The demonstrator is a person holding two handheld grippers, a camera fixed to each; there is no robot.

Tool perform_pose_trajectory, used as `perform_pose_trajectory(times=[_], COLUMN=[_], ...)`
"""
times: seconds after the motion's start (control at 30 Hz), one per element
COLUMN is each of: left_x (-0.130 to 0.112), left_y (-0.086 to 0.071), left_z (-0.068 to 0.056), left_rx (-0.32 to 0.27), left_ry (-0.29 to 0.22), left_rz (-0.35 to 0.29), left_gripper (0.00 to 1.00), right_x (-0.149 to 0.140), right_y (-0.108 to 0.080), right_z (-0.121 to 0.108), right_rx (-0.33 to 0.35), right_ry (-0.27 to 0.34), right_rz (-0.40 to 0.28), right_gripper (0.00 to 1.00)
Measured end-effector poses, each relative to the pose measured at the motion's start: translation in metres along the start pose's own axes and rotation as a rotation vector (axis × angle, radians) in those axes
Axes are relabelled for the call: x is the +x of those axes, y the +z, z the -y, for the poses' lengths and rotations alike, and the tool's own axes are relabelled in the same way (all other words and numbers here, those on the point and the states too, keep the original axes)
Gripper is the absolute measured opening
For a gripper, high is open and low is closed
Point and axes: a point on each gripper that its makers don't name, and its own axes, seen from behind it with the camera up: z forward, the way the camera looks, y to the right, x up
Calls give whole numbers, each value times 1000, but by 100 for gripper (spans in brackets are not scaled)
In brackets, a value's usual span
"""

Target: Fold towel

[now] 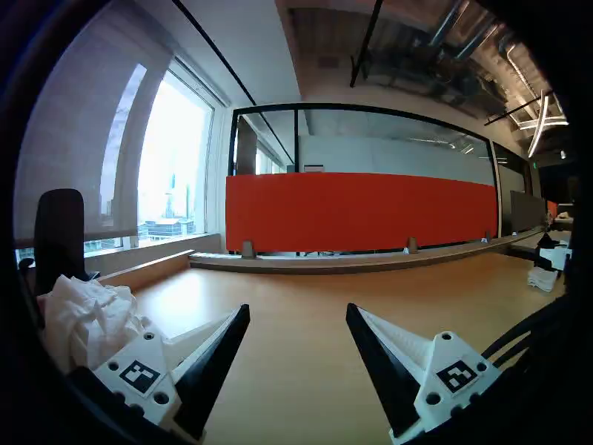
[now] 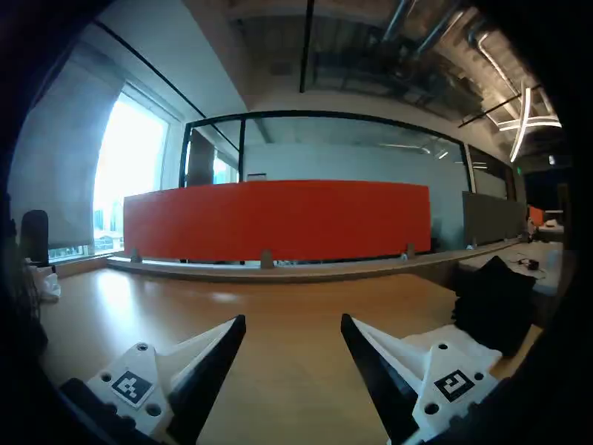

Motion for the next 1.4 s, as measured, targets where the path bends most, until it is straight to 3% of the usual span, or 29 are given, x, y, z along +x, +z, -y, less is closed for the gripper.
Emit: perform_pose_trajectory(times=[1.4], left_x=[-1], left_y=[0], left_z=[0], left_rx=[0], left_ry=[0], left_rz=[0], left_gripper=[96], right_x=[3], right_y=[-4], right_z=[7], right_rx=[2], right_ry=[-15], right_rz=[-8], right_gripper=[99])
